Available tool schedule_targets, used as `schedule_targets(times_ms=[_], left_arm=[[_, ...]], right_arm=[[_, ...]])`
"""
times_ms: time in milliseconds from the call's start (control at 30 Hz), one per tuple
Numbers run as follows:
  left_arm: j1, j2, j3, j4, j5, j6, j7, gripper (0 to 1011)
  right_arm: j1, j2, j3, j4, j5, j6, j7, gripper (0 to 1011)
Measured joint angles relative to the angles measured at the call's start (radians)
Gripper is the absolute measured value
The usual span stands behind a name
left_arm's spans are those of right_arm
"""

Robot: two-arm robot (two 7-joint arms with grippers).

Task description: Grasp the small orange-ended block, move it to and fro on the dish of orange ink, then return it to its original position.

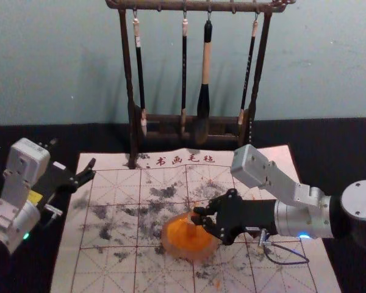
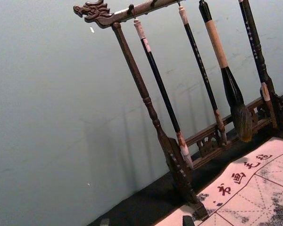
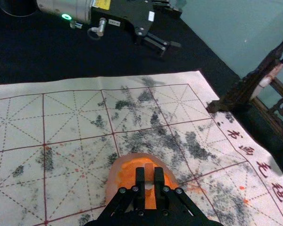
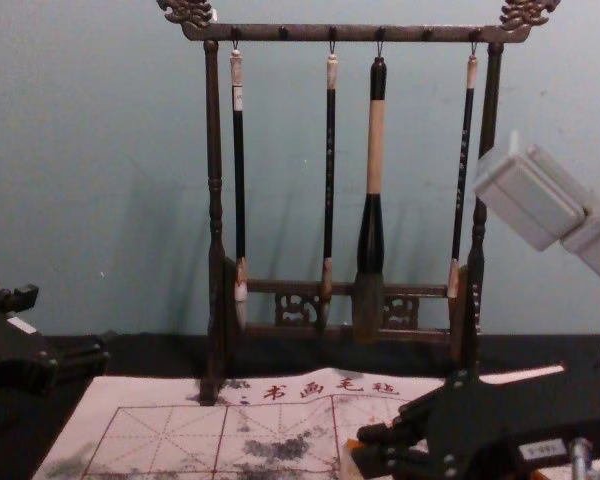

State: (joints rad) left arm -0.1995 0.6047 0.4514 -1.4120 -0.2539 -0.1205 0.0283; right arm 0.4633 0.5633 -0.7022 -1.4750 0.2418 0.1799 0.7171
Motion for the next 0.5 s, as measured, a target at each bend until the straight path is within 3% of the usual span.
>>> schedule_targets(times_ms=[500], left_arm=[[0.0, 0.0, 0.0, 0.0, 0.0, 0.0, 0.0, 1001]], right_arm=[[-0.023, 0.04, 0.027, -0.023, 0.016, 0.008, -0.007, 82]])
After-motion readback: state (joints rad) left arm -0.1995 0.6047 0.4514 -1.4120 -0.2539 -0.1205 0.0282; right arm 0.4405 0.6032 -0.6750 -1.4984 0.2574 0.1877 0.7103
